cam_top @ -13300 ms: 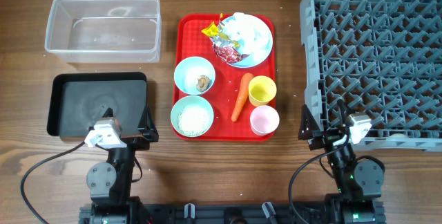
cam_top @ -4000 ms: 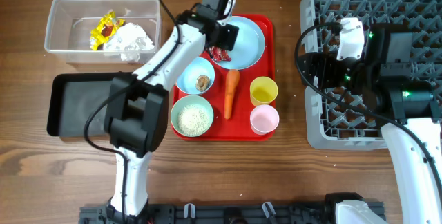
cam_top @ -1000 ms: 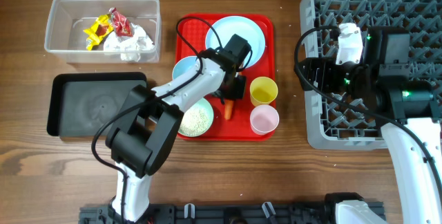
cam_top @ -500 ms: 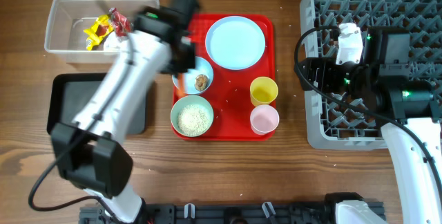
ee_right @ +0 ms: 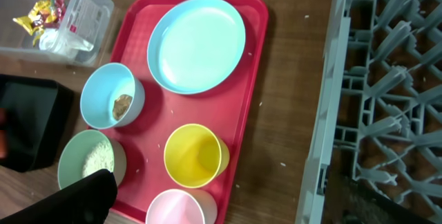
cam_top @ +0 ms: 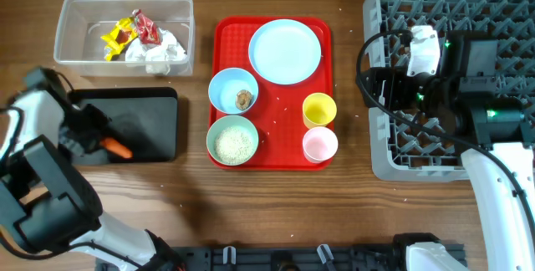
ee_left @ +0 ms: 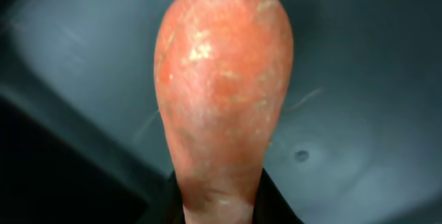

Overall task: Sort waste into correct bins and load items into the dishwasher rack
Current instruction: 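Grasp the blue bowl with the left gripper and tip its food onto the black tray, then return the empty blue bowl to the red tray with the left gripper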

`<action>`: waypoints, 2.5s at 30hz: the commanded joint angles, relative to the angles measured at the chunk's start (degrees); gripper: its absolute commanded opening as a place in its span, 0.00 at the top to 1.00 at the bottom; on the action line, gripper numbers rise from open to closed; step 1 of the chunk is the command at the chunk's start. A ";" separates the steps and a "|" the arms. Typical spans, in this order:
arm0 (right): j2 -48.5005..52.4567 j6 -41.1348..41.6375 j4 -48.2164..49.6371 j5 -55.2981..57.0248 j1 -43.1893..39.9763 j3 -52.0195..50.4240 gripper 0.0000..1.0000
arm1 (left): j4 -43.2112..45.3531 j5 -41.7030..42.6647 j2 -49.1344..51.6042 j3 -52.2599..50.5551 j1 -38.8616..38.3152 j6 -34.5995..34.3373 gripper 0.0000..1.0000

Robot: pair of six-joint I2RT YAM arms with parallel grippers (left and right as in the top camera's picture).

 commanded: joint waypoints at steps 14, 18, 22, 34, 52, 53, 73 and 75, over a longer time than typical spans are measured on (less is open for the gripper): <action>0.04 -0.74 -0.09 0.37 0.17 1.07 0.01 | 3.58 4.79 -20.17 8.24 -29.88 6.71 0.21; 0.04 -0.74 0.02 0.37 0.17 1.07 0.00 | 11.69 3.61 -12.22 8.07 -47.39 11.30 0.22; 0.04 -0.76 -0.81 0.37 0.17 1.07 0.00 | 20.74 -0.72 0.15 8.07 -56.68 12.98 0.21; 0.04 -0.76 -1.01 2.12 0.17 1.07 0.00 | 23.76 -0.66 8.39 8.07 -58.69 12.72 0.77; 0.07 -0.74 -1.18 2.93 0.17 1.07 0.00 | -5.73 7.43 -16.76 13.51 -37.97 4.68 0.96; 0.07 -0.74 -1.22 2.95 0.17 1.07 0.00 | -5.66 9.62 -16.74 12.74 -35.23 5.20 0.96; 0.07 -0.70 -1.46 2.93 0.17 1.05 0.00 | -1.38 83.60 -16.59 -5.84 12.87 30.73 0.96; 0.07 -0.72 -1.40 2.93 0.17 1.05 0.00 | -1.16 83.69 -16.59 -5.84 12.87 30.56 0.96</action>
